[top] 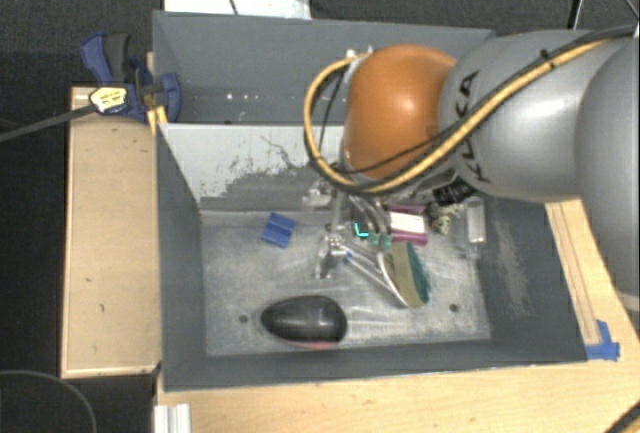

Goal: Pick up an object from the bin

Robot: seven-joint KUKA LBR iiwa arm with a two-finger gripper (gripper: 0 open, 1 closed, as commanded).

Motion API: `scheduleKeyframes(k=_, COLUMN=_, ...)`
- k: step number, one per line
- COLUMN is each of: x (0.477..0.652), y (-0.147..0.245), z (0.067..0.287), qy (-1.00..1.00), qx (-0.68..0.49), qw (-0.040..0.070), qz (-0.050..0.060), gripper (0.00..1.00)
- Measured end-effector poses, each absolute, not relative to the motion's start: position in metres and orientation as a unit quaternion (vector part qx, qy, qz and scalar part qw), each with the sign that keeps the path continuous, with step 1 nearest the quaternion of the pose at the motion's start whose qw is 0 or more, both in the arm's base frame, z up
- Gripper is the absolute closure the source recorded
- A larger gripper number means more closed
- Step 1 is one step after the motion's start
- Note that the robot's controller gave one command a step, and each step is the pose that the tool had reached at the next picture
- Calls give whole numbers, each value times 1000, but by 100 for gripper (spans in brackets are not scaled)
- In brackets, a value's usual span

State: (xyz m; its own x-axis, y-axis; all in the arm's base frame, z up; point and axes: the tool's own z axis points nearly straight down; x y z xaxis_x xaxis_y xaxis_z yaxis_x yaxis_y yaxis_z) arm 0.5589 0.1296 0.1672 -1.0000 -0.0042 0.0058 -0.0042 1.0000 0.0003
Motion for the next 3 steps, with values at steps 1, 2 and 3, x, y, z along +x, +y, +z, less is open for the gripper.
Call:
scheduleKeyframes(k=1, x=594, y=148, z=71, qy=-1000, qx=31, qw=-3, qz=-1, gripper=0)
scheduleKeyframes(k=2, x=594, y=164, z=102, qy=-999, qx=-34, qw=-3, qz=-2, gripper=0)
scheduleKeyframes(k=3, x=593, y=157, z=112, qy=-997, qx=-72, qw=-4, qz=-2, gripper=0)
